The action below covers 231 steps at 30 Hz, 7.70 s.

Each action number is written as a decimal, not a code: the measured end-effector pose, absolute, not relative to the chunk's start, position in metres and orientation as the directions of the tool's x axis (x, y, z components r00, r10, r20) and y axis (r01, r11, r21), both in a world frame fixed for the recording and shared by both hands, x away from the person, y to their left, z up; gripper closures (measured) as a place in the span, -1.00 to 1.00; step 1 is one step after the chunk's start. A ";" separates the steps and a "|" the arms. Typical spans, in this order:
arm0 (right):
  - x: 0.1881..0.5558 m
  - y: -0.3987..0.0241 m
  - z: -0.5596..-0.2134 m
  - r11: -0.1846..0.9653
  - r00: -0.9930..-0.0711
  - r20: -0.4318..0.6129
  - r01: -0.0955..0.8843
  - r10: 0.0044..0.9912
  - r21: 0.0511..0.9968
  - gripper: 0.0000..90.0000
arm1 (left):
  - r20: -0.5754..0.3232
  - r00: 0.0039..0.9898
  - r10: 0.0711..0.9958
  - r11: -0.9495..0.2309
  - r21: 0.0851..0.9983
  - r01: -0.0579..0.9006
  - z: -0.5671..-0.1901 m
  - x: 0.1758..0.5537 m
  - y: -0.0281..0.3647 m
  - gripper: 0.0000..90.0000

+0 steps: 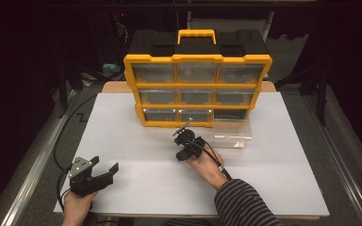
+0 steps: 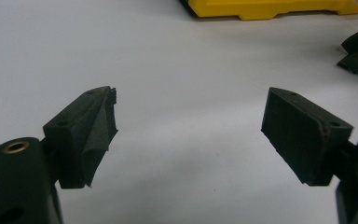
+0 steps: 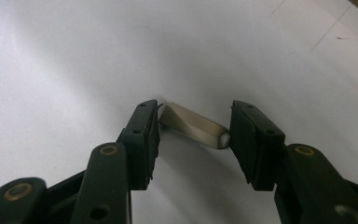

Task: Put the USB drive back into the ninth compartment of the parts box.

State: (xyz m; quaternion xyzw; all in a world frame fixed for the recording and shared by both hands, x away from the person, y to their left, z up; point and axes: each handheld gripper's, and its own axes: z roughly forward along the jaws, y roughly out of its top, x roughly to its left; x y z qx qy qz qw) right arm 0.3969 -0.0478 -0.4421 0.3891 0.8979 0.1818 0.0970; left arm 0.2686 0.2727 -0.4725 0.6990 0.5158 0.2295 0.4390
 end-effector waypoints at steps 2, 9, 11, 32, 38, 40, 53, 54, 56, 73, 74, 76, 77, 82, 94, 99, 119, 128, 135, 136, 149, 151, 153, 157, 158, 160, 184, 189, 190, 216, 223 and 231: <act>0.396 -0.049 -0.440 0.626 -0.677 -0.029 0.662 0.735 0.411 0.20 | -0.134 0.362 0.922 -0.081 0.850 0.520 -0.472 0.269 0.273 -0.58; 0.392 -0.053 -0.434 0.627 -0.683 -0.028 0.653 0.730 0.424 0.20 | -0.131 0.362 0.923 -0.084 0.849 0.522 -0.473 0.269 0.273 -0.58; 0.390 -0.054 -0.432 0.623 -0.682 -0.024 0.654 0.731 0.429 0.20 | -0.131 0.362 0.923 -0.083 0.849 0.521 -0.473 0.269 0.273 -0.58; 0.367 -0.083 -0.415 0.619 -0.712 -0.003 0.608 0.702 0.498 0.20 | -0.129 0.354 0.926 -0.082 0.848 0.524 -0.473 0.268 0.273 -0.58; 0.360 -0.093 -0.414 0.601 -0.703 0.016 0.619 0.711 0.507 0.20 | -0.129 0.353 0.927 -0.082 0.849 0.523 -0.473 0.268 0.273 -0.58; 0.358 -0.097 -0.414 0.588 -0.695 0.029 0.629 0.718 0.508 0.20 | -0.128 0.354 0.927 -0.083 0.848 0.524 -0.473 0.268 0.273 -0.58; 0.343 -0.122 -0.412 0.581 -0.699 0.025 0.613 0.715 0.536 0.20 | -0.127 0.353 0.927 -0.083 0.848 0.523 -0.473 0.268 0.273 -0.58; 0.342 -0.124 -0.412 0.582 -0.700 0.022 0.610 0.713 0.539 0.20 | -0.126 0.355 0.926 -0.084 0.848 0.523 -0.473 0.268 0.273 -0.58; 0.340 -0.129 -0.412 0.574 -0.694 0.023 0.613 0.720 0.544 0.20 | -0.126 0.355 0.926 -0.085 0.848 0.523 -0.473 0.268 0.273 -0.58; 0.333 -0.170 -0.408 0.497 -0.647 0.057 0.636 0.760 0.590 0.20 | -0.126 0.357 0.926 -0.083 0.852 0.518 -0.473 0.268 0.273 -0.59; 0.333 -0.172 -0.407 0.492 -0.644 0.059 0.637 0.762 0.593 0.20 | -0.125 0.358 0.925 -0.085 0.851 0.517 -0.473 0.268 0.273 -0.59; 0.332 -0.176 -0.405 0.484 -0.639 0.059 0.636 0.767 0.601 0.20 | -0.124 0.359 0.925 -0.086 0.851 0.518 -0.473 0.268 0.272 -0.59; 0.332 -0.178 -0.403 0.478 -0.636 0.060 0.636 0.770 0.605 0.20 | -0.125 0.359 0.925 -0.086 0.851 0.518 -0.472 0.268 0.272 -0.59; 0.330 -0.188 -0.395 0.452 -0.629 0.077 0.633 0.774 0.628 0.20 | -0.122 0.360 0.925 -0.090 0.851 0.518 -0.472 0.268 0.272 -0.59; 0.326 -0.199 -0.370 0.423 -0.622 0.061 0.597 0.780 0.682 0.20 | -0.118 0.359 0.926 -0.094 0.848 0.521 -0.473 0.268 0.272 -0.59; 0.327 -0.205 -0.362 0.405 -0.611 0.055 0.586 0.790 0.702 0.20 | -0.116 0.360 0.926 -0.096 0.848 0.521 -0.473 0.268 0.271 -0.59; 0.356 -0.215 -0.345 0.365 -0.556 0.035 0.591 0.831 0.719 0.20 | -0.113 0.357 0.927 -0.098 0.847 0.522 -0.473 0.269 0.271 -0.59; 0.383 -0.210 -0.355 0.358 -0.525 0.034 0.626 0.851 0.692 0.20 | -0.112 0.359 0.927 -0.099 0.848 0.521 -0.473 0.269 0.272 -0.59; 0.397 -0.209 -0.363 0.348 -0.492 0.031 0.657 0.870 0.668 0.20 | -0.113 0.358 0.927 -0.097 0.849 0.519 -0.473 0.268 0.272 -0.59; 0.399 -0.210 -0.364 0.348 -0.490 0.033 0.663 0.871 0.662 0.19 | -0.114 0.356 0.927 -0.095 0.850 0.519 -0.472 0.268 0.272 -0.59; 0.391 -0.213 -0.364 0.351 -0.497 0.025 0.647 0.868 0.677 0.06 | -0.112 0.357 0.927 -0.097 0.850 0.518 -0.473 0.268 0.272 -0.59; 0.387 -0.213 -0.363 0.349 -0.504 0.027 0.634 0.863 0.690 0.06 | -0.111 0.358 0.927 -0.099 0.849 0.519 -0.473 0.268 0.271 -0.59; 0.383 -0.214 -0.361 0.345 -0.508 0.027 0.622 0.861 0.703 0.05 | -0.110 0.357 0.927 -0.099 0.849 0.519 -0.473 0.268 0.271 -0.59; 0.377 -0.215 -0.360 0.349 -0.521 0.027 0.608 0.853 0.713 0.04 | -0.112 0.356 0.928 -0.097 0.849 0.519 -0.473 0.268 0.272 -0.59; 0.375 -0.215 -0.360 0.350 -0.522 0.024 0.604 0.853 0.716 0.03 | -0.111 0.356 0.928 -0.098 0.849 0.520 -0.473 0.268 0.271 -0.59; 0.373 -0.217 -0.360 0.347 -0.526 0.026 0.598 0.850 0.722 0.03 | -0.110 0.357 0.928 -0.099 0.849 0.520 -0.473 0.268 0.271 -0.59; 0.336 -0.227 -0.364 0.328 -0.566 0.030 0.519 0.824 0.789 -0.01 | -0.107 0.356 0.928 -0.100 0.850 0.517 -0.473 0.268 0.271 -0.59; 0.330 -0.227 -0.367 0.327 -0.576 0.034 0.511 0.817 0.795 -0.02 | -0.111 0.354 0.929 -0.096 0.850 0.518 -0.472 0.267 0.272 -0.59; 0.329 -0.226 -0.368 0.327 -0.576 0.034 0.510 0.816 0.796 -0.03 | -0.110 0.355 0.928 -0.096 0.851 0.516 -0.472 0.268 0.272 -0.59; 0.303 -0.231 -0.394 0.311 -0.593 0.040 0.477 0.804 0.822 -0.08 | -0.099 0.367 0.925 -0.113 0.851 0.513 -0.473 0.267 0.270 -0.59; 0.298 -0.237 -0.405 0.306 -0.589 0.042 0.479 0.807 0.823 -0.12 | -0.099 0.366 0.925 -0.112 0.850 0.515 -0.473 0.267 0.270 -0.59; 0.293 -0.245 -0.412 0.285 -0.577 0.054 0.479 0.815 0.830 -0.16 | -0.100 0.366 0.925 -0.112 0.850 0.515 -0.472 0.267 0.270 -0.59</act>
